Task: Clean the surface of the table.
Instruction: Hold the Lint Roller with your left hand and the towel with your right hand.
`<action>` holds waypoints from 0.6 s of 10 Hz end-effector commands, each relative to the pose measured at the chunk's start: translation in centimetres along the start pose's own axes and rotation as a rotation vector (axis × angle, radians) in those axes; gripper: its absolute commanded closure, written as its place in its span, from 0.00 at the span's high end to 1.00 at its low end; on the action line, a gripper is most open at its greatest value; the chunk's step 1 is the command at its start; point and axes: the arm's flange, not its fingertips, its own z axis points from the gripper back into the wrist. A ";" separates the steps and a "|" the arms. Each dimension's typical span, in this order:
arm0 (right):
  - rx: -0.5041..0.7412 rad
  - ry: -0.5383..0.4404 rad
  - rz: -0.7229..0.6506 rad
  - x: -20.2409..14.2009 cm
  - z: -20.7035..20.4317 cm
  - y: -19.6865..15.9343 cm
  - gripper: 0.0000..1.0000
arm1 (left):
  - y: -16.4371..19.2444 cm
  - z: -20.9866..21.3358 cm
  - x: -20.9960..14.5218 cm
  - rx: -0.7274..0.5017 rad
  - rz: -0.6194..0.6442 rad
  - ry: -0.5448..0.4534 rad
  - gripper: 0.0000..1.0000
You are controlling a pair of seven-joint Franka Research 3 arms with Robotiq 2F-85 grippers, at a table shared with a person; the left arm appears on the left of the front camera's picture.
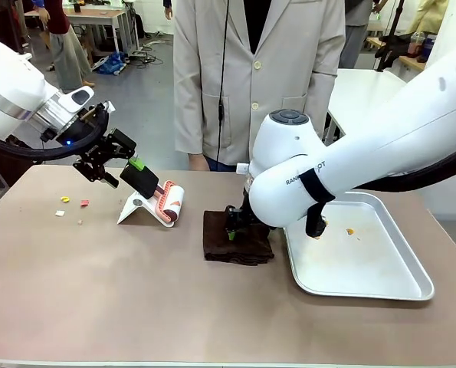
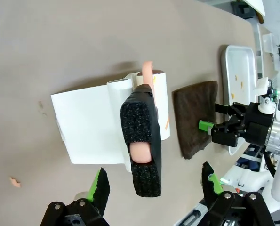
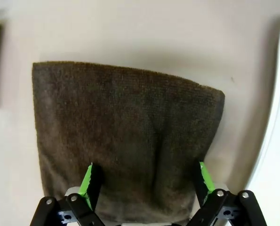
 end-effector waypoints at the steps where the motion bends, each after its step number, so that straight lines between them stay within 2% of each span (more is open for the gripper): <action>1: -0.035 -0.008 -0.053 0.5 -0.5 0.9 1.00 | 0.0 0.0 -0.1 0.026 -0.006 -0.003 1.00; 6: -0.043 0.010 -0.102 0.5 -0.7 0.5 1.00 | -0.3 -0.4 0.0 0.024 -0.003 0.001 1.00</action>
